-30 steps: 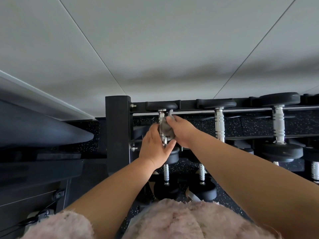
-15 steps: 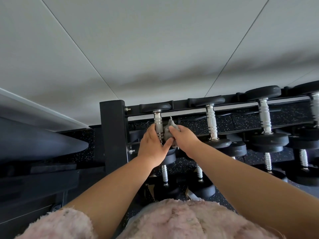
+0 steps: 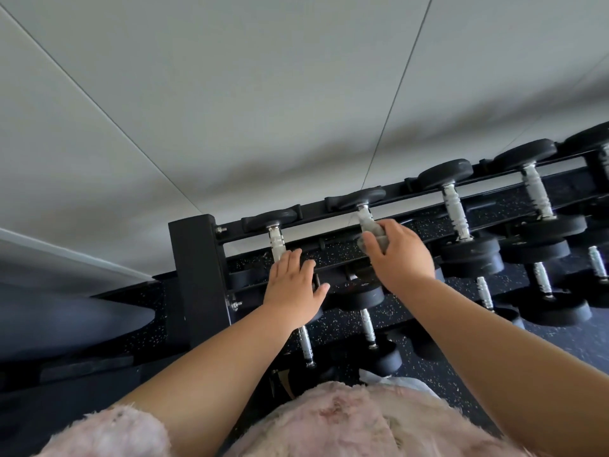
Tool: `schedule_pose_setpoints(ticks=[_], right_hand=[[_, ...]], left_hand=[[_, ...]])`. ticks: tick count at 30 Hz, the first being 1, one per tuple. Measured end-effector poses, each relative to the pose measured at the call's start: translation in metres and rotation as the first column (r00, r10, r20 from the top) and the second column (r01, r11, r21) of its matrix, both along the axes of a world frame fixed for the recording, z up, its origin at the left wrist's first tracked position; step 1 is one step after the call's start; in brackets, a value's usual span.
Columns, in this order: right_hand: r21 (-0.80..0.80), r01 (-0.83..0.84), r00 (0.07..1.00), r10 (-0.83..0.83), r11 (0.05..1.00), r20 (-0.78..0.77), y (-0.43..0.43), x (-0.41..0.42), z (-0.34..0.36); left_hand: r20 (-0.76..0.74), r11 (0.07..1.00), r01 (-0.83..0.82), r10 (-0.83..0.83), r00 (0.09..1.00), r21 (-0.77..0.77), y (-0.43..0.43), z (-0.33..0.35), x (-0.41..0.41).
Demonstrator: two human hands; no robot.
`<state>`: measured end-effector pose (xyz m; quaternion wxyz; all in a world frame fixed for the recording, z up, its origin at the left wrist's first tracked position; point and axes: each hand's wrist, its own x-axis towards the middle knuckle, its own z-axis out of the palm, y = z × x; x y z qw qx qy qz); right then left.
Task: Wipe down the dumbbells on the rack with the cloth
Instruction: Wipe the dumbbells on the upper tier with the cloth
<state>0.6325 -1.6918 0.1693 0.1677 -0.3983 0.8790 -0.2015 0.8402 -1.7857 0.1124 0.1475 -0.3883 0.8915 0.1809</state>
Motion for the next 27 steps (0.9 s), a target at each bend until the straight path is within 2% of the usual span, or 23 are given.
schedule_pose_setpoints(ticks=[3,5,9,12,14,17,21,24,27], right_hand=[[-0.009,0.059,0.998,-0.059,0.998,0.005,0.023,-0.033,-0.008],[0.009,0.034,0.999,-0.034,0.999,0.025,0.035,-0.051,-0.012],[0.088,-0.163,0.982,0.153,0.983,0.11,0.043,-0.063,-0.022],[0.145,-0.373,0.918,0.341,0.917,0.203,0.046,-0.05,-0.031],[0.172,-0.422,0.902,0.394,0.89,0.175,0.05,-0.049,-0.041],[0.143,-0.445,0.887,0.414,0.884,0.203,0.052,-0.065,-0.051],[0.212,-0.443,0.875,0.37,0.871,0.312,0.046,-0.085,-0.055],[0.226,-0.33,0.874,0.206,0.917,0.44,0.046,-0.096,-0.06],[0.261,-0.232,0.835,0.054,0.937,0.547,0.048,-0.103,-0.06]], left_hand=[[0.078,1.0,0.029,-0.028,0.997,-0.006,0.008,-0.001,-0.012],[0.078,1.0,0.007,-0.008,0.997,0.016,0.013,0.0,-0.022],[0.054,0.997,0.017,-0.021,0.998,0.071,0.029,-0.001,-0.048],[0.06,0.992,0.072,-0.078,0.995,0.099,0.046,-0.004,-0.071],[0.065,0.993,0.079,-0.085,0.994,0.091,0.058,-0.008,-0.084],[0.055,0.995,-0.007,0.001,0.998,0.099,0.072,-0.009,-0.094],[0.033,0.996,-0.041,0.038,0.999,0.082,0.078,-0.009,-0.102],[0.043,0.999,-0.026,0.024,0.999,0.043,0.08,-0.01,-0.108],[0.034,0.999,-0.013,0.012,0.999,0.041,0.081,-0.01,-0.115]])
